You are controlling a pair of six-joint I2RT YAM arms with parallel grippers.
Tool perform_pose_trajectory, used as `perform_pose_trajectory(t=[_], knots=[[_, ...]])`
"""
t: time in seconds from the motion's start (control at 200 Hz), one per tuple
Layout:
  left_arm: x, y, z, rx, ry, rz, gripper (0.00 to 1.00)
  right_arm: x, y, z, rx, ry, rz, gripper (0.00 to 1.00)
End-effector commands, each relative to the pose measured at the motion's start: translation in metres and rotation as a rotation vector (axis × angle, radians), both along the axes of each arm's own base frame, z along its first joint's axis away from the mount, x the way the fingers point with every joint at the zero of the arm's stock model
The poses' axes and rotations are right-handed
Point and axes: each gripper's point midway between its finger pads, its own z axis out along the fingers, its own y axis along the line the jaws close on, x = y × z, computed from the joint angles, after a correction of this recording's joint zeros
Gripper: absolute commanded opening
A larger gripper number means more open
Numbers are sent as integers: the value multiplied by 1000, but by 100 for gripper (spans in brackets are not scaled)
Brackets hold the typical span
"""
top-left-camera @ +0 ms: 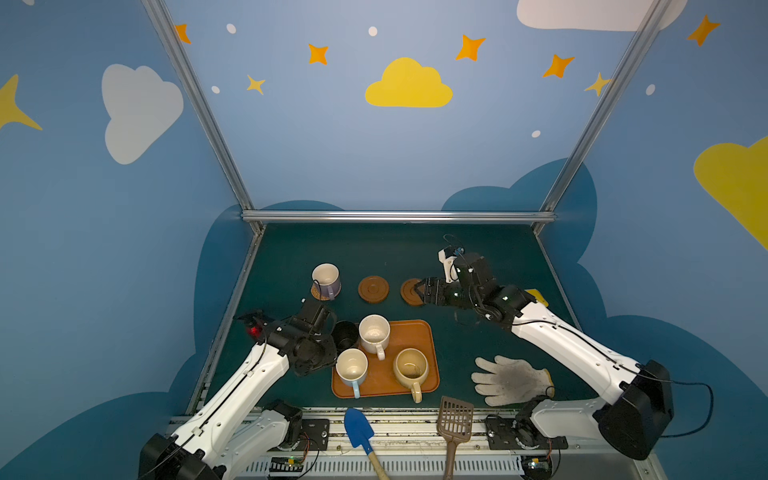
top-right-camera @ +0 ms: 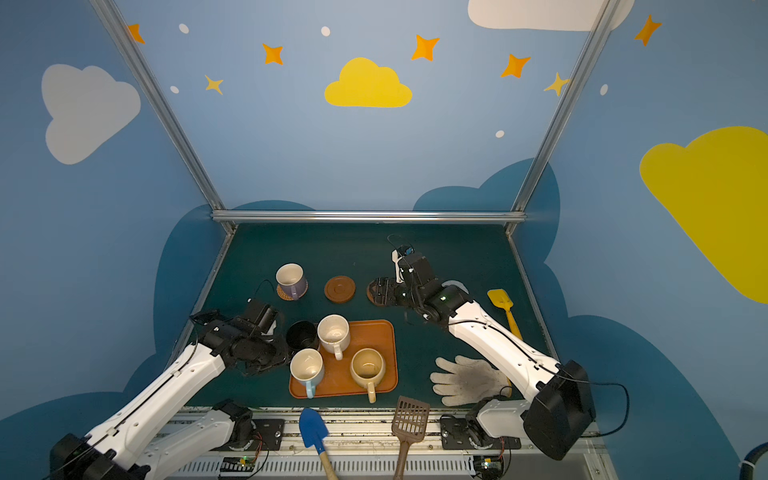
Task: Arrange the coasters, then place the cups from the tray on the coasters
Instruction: 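Grasp the black mug on the tray with the left gripper and lift it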
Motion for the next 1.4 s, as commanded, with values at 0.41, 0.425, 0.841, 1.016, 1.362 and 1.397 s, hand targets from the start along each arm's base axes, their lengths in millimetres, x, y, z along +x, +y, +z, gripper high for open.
perform_pose_trajectory(t=[0.41, 0.425, 0.841, 1.016, 1.362, 1.397], knots=[[20, -14, -16, -12, -50, -92, 42, 0, 0, 4, 57, -3, -10, 84], [20, -14, -16, -14, -54, -93, 42, 0, 0, 4, 56, -1, -9, 84], [26, -20, -27, -16, -74, -153, 42, -2, -1, -7, 40, 26, -6, 83], [30, -16, -26, 14, -97, -168, 42, -3, -2, -12, 26, 33, -7, 83], [38, -19, -23, 14, -144, -209, 36, -3, -1, -16, 13, 43, 1, 83], [38, -19, -22, 14, -148, -212, 36, -3, -1, -16, 13, 42, 1, 82]])
